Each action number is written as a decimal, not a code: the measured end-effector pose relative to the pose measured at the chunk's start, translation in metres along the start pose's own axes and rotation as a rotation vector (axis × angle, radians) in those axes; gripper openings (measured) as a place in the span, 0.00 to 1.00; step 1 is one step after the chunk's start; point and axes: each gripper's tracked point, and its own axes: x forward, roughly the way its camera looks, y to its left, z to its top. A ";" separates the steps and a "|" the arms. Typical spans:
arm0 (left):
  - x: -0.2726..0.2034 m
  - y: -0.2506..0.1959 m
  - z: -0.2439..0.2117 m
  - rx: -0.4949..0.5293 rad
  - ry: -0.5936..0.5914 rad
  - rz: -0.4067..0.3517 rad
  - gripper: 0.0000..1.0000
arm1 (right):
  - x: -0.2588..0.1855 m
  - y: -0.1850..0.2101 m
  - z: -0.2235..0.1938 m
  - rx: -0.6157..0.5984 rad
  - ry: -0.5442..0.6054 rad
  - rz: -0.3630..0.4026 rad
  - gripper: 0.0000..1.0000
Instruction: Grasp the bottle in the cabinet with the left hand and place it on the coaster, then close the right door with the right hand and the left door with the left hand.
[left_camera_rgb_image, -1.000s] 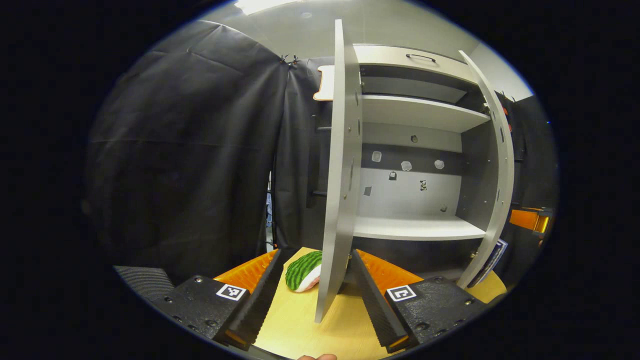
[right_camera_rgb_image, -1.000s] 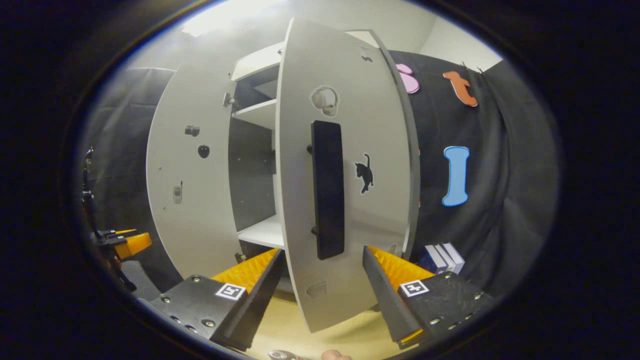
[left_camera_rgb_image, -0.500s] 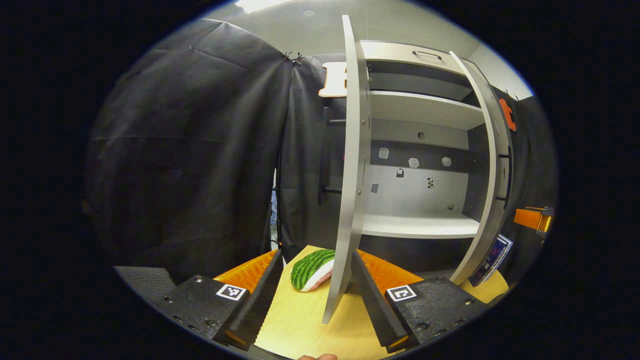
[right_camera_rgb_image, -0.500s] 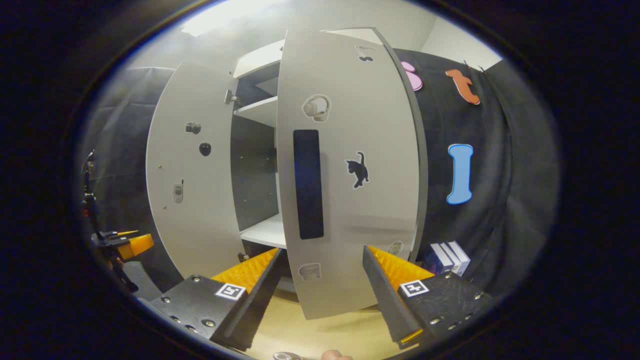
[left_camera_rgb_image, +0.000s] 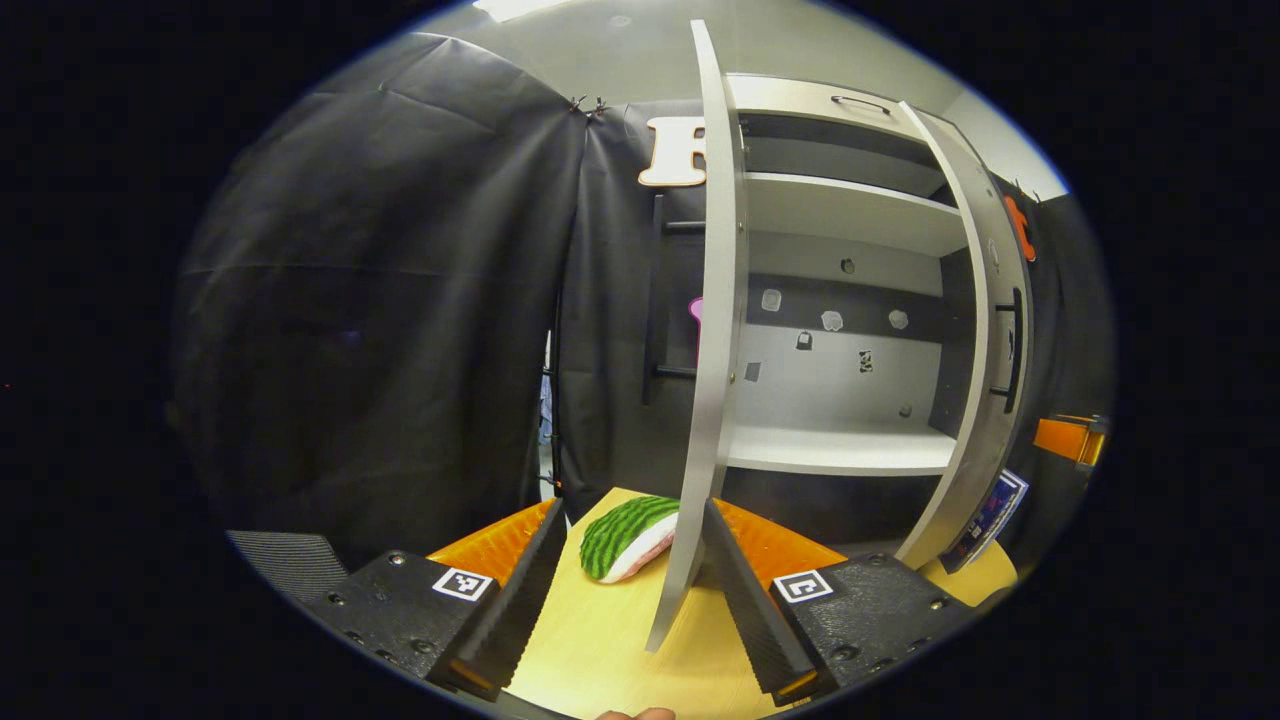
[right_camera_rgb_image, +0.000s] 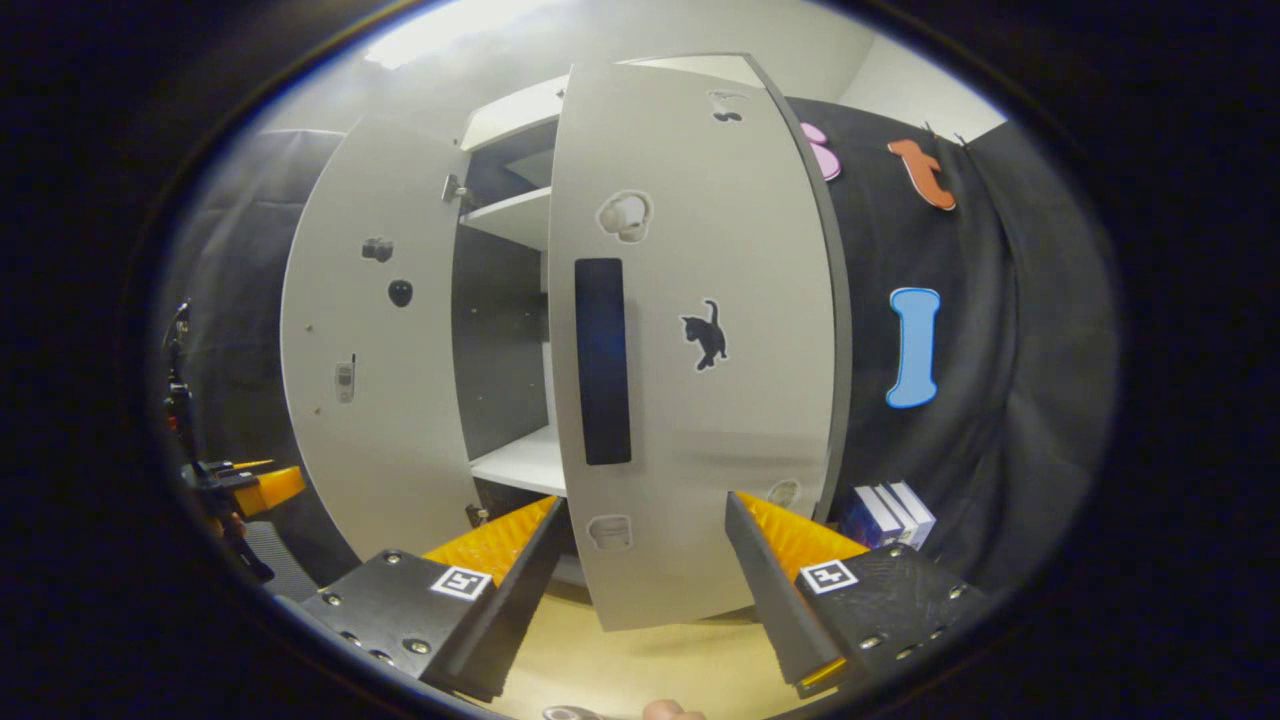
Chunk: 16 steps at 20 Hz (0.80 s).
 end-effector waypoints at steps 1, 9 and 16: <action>0.001 0.001 -0.001 0.001 0.001 0.000 0.87 | 0.001 0.000 -0.001 0.001 -0.001 -0.004 0.93; 0.012 0.009 -0.004 -0.008 0.003 0.008 0.87 | 0.003 -0.001 -0.002 0.007 -0.005 -0.028 0.96; 0.021 0.018 -0.007 -0.009 0.019 0.024 0.87 | 0.004 -0.002 -0.004 0.008 -0.001 -0.035 0.93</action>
